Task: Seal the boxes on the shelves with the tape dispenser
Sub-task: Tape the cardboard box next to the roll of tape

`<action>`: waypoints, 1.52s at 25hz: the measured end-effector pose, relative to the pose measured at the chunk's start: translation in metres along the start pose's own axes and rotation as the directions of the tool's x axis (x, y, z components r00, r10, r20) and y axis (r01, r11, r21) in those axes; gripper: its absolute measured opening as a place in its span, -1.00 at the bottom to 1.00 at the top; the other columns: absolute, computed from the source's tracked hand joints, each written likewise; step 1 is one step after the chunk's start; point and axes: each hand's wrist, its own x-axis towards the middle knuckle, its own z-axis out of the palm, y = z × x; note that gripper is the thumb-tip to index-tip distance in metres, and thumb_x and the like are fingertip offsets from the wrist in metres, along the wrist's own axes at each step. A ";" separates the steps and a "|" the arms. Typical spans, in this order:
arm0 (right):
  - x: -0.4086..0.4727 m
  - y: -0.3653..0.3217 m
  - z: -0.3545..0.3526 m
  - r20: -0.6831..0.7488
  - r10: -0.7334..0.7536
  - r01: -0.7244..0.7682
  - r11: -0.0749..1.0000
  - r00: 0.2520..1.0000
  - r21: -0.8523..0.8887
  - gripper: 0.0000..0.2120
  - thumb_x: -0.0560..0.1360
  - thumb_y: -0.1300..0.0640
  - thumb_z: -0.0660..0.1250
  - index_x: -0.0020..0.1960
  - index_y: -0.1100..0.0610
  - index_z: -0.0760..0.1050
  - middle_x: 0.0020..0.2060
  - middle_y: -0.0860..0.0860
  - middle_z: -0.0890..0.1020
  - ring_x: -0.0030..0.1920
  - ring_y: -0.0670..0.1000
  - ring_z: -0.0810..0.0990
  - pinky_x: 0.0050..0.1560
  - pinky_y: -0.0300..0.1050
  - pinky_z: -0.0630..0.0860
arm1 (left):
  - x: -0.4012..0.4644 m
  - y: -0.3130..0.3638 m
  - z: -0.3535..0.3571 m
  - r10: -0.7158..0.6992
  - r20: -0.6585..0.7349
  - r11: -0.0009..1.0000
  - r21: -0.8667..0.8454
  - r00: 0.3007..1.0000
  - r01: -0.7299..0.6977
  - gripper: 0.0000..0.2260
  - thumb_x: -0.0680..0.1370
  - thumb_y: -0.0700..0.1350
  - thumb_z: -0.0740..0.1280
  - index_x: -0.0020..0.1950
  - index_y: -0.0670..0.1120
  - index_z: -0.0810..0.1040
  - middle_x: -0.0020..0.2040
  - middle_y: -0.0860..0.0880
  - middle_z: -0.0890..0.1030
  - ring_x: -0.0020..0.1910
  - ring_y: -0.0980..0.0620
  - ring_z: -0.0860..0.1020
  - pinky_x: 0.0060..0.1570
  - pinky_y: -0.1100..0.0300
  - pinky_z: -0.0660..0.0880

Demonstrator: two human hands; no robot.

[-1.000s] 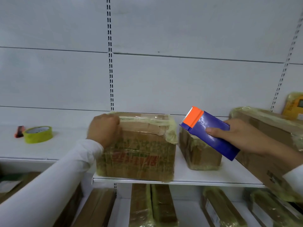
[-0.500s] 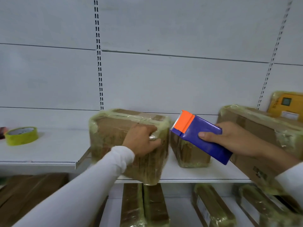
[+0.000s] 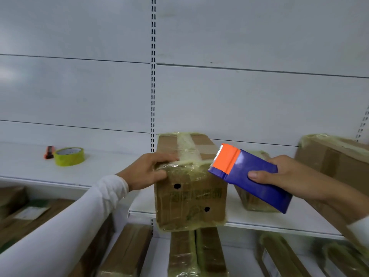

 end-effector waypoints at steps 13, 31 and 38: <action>0.027 -0.041 0.023 0.172 -0.098 0.114 0.990 0.980 -0.084 -0.32 0.20 -0.51 0.39 -0.07 0.08 0.60 -0.20 0.09 0.73 -0.19 0.15 0.71 -0.15 0.08 0.57 | -0.007 0.031 -0.012 0.056 -0.109 0.976 -0.203 0.992 -0.077 -0.72 0.57 -0.14 0.31 0.28 -0.07 0.53 0.17 0.04 0.62 0.17 0.16 0.55 0.25 0.15 0.46; 0.045 -0.062 -0.005 0.255 0.009 0.042 0.979 0.967 -0.197 -0.33 0.28 -0.40 0.41 -0.15 0.26 0.57 -0.31 0.17 0.66 -0.34 0.04 0.57 -0.23 -0.10 0.39 | -0.018 -0.010 -0.050 -0.146 -0.229 0.904 -0.426 0.962 0.036 -0.89 0.57 -0.29 0.27 -0.10 -0.24 0.58 -0.32 -0.10 0.60 -0.39 0.03 0.50 -0.30 0.26 0.49; 0.056 -0.049 -0.010 0.275 0.134 -0.072 0.972 0.952 -0.223 -0.61 0.37 -0.24 0.39 -0.23 0.10 0.60 -0.33 0.07 0.69 -0.38 -0.03 0.63 -0.35 -0.28 0.45 | -0.008 -0.031 -0.019 -0.194 -0.197 0.962 -0.231 0.961 0.147 -0.88 0.56 -0.22 0.30 -0.14 -0.17 0.59 -0.34 -0.04 0.63 -0.42 0.06 0.51 -0.28 0.14 0.53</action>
